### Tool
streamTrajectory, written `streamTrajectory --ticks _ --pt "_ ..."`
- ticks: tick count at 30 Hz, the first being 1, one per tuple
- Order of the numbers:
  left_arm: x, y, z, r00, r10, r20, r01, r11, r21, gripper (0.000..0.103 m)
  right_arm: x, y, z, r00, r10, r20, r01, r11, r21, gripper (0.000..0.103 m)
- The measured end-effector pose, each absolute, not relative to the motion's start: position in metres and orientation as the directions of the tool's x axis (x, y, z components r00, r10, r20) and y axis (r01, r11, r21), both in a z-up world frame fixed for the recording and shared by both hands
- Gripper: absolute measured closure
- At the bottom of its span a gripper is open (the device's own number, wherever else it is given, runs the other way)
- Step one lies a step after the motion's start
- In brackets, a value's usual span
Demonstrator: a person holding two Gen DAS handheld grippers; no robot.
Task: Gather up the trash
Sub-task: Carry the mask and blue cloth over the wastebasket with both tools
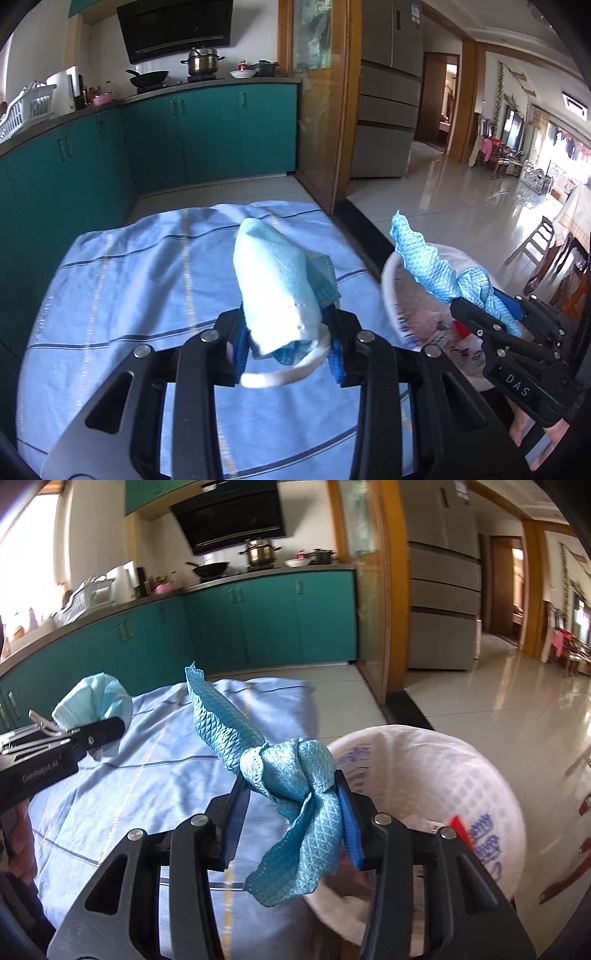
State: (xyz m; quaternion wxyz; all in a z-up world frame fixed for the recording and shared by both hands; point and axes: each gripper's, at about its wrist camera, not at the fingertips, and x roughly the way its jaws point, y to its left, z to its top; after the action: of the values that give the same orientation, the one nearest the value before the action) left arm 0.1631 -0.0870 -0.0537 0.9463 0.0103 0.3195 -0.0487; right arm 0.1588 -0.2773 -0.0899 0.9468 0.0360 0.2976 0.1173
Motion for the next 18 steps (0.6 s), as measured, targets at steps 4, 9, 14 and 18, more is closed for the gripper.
streamTrajectory --ticks 4,9,14,18 --pt "0.165 -0.12 -0.063 0.78 -0.127 -0.612 0.148 0.989 -0.017 0.068 0.154 -0.308 -0.089 0.812 0.189 -0.552 -0.126 0.981 0.15 0.058" --pt "0.168 -0.156 -0.075 0.76 -0.164 -0.629 0.197 0.98 -0.019 0.068 0.148 -0.347 -0.088 0.829 0.125 -0.545 -0.034 0.984 0.174 0.058" --pt "0.172 -0.19 -0.087 0.745 -0.174 -0.645 0.247 0.969 0.025 0.068 0.141 -0.378 -0.085 0.841 0.059 -0.537 0.043 0.984 0.176 0.058" --pt "0.175 -0.214 -0.096 0.751 -0.165 -0.64 0.273 0.959 0.072 0.067 0.135 -0.394 -0.088 0.84 0.035 -0.542 0.079 0.98 0.184 0.058"
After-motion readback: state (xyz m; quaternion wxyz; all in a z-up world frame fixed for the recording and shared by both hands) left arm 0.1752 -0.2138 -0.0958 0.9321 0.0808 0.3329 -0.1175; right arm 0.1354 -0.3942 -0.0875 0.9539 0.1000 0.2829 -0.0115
